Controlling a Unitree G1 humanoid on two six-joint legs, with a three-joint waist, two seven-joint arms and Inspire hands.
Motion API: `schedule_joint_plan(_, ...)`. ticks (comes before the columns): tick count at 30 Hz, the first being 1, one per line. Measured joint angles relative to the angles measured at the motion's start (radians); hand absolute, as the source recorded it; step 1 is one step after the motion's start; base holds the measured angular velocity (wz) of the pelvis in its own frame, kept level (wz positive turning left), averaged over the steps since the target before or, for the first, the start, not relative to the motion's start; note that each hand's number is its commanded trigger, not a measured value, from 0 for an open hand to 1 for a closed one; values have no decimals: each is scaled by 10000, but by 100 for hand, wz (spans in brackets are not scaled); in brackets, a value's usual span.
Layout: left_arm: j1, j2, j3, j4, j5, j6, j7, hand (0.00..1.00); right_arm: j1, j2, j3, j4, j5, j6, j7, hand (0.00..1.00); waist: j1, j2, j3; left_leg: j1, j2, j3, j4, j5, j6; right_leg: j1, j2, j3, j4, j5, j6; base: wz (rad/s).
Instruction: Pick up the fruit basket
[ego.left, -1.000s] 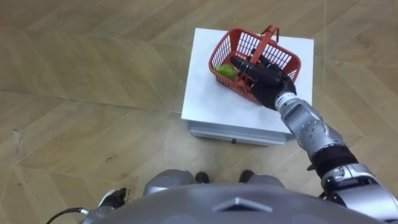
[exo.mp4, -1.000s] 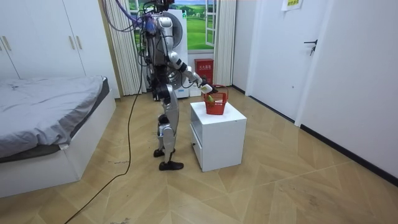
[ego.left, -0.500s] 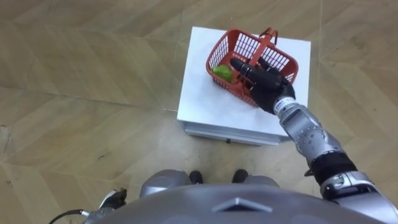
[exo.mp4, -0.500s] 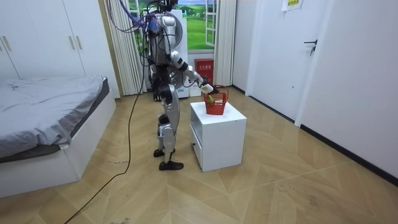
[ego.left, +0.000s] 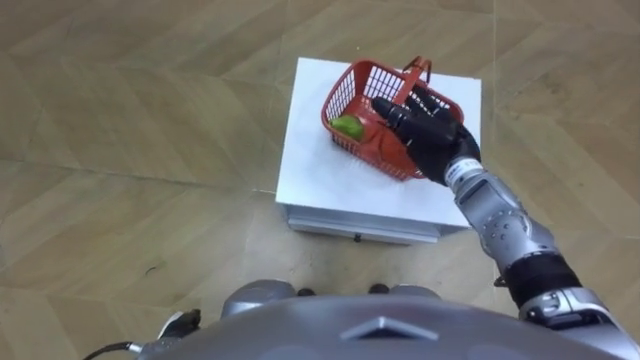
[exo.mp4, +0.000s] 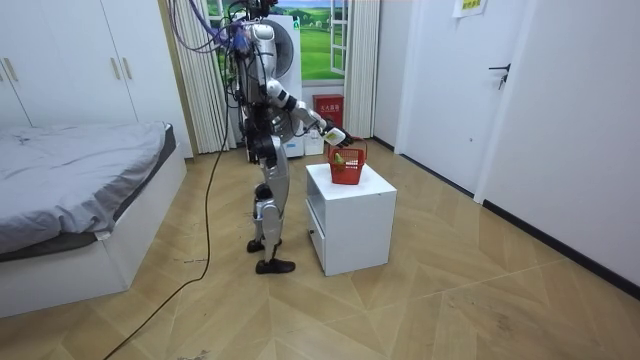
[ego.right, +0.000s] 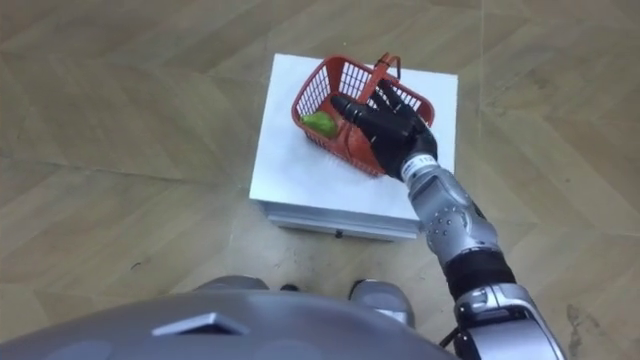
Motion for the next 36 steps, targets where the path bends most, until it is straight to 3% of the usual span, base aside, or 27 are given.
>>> schedule_joint_plan(4, 59, -12, 25, -62, 7, -6, -13, 0, 422, -78, -140, -1140, -691, 7, -19, 0, -324, -31, -10, 155, 51, 97, -30, -23, -40, 101, 64, 171, -12, 2, -4, -5)
schedule_joint_plan(10, 38, -29, 87, -60, 2, -96, -44, 0, 622, -84, -569, -1473, -1588, 7, 165, 0, -667, -86, -15, 337, 69, 273, -161, -29, -50, 168, 107, 450, -12, 3, -5, -10)
schedule_joint_plan(21, -114, 40, 835, 49, -4, -328, 200, 0, 736, -189, -1376, -1599, -1692, -20, 10, 0, -781, -378, -77, 450, 79, 494, -239, -30, -50, 124, 121, 517, -17, 4, -6, -5)
schedule_joint_plan(29, -201, 33, 1205, -53, -21, -459, 635, 0, 1348, -190, -1788, -1735, -2197, -20, -311, 0, -945, -295, -20, 608, 78, 533, -354, -30, -50, 311, 134, 538, -164, 13, -19, 0)
schedule_joint_plan(32, -220, 42, 1396, -156, -87, -512, 728, 0, 1692, -187, -2018, -964, -2843, -92, -591, 0, -1037, -304, -28, 602, 91, 524, -383, -37, -63, 289, 155, 518, -166, 15, -24, 0)
schedule_joint_plan(34, -257, -9, 1393, -159, -231, -700, 1031, 0, 1753, -206, -2089, 802, -3894, -183, -758, 0, -1103, -358, -66, 633, 97, 513, -427, -40, -68, 335, 167, 541, -170, 15, -23, 0)
schedule_joint_plan(36, -257, -19, 1408, -90, -409, -878, 1158, 0, 1831, -213, -2115, 2272, -4503, -181, -898, 0, -1085, -360, -54, 732, 96, 494, -500, -40, -68, 427, 174, 535, -214, 13, -22, 0)
